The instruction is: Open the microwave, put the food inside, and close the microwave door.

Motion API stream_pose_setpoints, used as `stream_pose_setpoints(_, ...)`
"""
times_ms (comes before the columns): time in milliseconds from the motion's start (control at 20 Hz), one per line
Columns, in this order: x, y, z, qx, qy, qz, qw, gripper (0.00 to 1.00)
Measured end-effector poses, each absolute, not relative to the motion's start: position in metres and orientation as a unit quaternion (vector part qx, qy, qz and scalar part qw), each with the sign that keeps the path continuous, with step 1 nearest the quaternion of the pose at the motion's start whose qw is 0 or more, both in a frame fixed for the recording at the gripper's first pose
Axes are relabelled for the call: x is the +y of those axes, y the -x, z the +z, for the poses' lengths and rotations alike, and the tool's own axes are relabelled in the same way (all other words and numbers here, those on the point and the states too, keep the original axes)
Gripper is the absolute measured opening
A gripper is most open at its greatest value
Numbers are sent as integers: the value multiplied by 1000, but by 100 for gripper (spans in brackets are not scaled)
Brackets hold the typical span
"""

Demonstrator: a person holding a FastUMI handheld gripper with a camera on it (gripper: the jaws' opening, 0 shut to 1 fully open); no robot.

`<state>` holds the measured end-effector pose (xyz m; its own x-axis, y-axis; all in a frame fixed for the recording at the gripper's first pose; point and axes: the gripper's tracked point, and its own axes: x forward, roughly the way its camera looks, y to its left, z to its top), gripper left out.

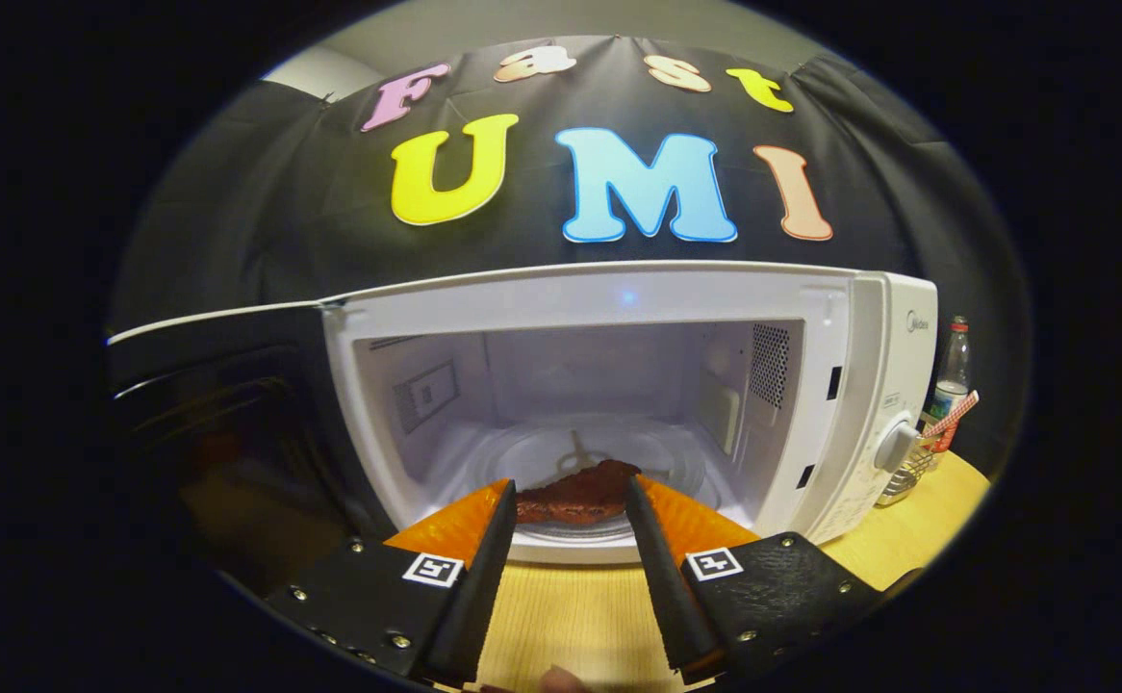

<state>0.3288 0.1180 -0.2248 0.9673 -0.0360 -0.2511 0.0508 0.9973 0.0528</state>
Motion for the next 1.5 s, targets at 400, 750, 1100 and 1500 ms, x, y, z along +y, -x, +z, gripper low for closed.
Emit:
stream_pose_setpoints(400,201,-189,-131,40,0,152,988,86)
stream_pose_setpoints(750,278,-75,-75,-18,-3,296,955,93)
stream_pose_setpoints(1100,346,-40,-87,-3,-19,372,928,94)
stream_pose_setpoints(1500,391,-69,-156,64,9,370,927,77)
